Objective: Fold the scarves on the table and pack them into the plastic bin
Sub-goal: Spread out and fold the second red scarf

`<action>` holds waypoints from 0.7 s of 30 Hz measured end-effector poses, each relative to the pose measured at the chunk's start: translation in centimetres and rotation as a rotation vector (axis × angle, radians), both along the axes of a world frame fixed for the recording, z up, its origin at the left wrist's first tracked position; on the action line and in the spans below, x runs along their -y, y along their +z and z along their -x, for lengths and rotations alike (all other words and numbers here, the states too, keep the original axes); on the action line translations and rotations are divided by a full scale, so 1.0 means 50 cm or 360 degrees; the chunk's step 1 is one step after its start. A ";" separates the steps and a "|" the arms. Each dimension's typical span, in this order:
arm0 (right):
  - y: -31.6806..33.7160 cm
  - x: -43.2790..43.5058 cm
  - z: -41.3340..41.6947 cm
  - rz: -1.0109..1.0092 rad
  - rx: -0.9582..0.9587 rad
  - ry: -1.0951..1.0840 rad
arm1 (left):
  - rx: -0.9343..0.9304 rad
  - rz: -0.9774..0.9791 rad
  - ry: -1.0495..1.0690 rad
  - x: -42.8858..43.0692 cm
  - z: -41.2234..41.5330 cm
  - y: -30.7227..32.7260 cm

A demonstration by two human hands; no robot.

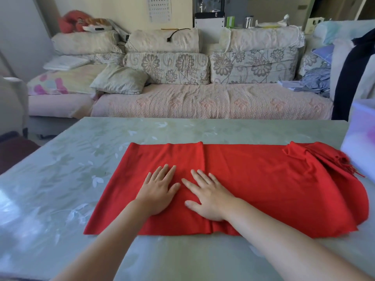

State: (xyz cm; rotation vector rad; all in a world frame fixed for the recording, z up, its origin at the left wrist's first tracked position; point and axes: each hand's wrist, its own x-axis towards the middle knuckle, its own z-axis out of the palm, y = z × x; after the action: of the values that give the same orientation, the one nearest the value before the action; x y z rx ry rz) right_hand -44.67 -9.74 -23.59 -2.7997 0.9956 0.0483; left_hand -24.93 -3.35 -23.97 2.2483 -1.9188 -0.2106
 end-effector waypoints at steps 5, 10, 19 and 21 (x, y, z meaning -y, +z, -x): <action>0.025 -0.008 -0.014 0.0034 -0.0124 -0.0069 | -0.0016 -0.0122 0.0297 -0.059 -0.089 0.014; 0.052 0.001 -0.114 0.0123 0.0006 -0.0194 | 0.0060 0.0058 0.0432 -0.090 -0.153 0.016; 0.024 -0.025 -0.367 -0.0019 -0.0047 0.0040 | 0.0095 -0.0003 0.0203 -0.128 -0.246 -0.019; 0.007 -0.035 -0.407 -0.0039 -0.0031 0.0025 | 0.0108 0.0009 0.0219 -0.135 -0.283 -0.017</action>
State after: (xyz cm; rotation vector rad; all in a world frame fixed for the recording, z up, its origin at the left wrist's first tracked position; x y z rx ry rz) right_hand -24.29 -7.98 -23.24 -2.7902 0.9711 0.0889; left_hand -10.78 3.39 -24.81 2.4013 -1.7837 -0.1113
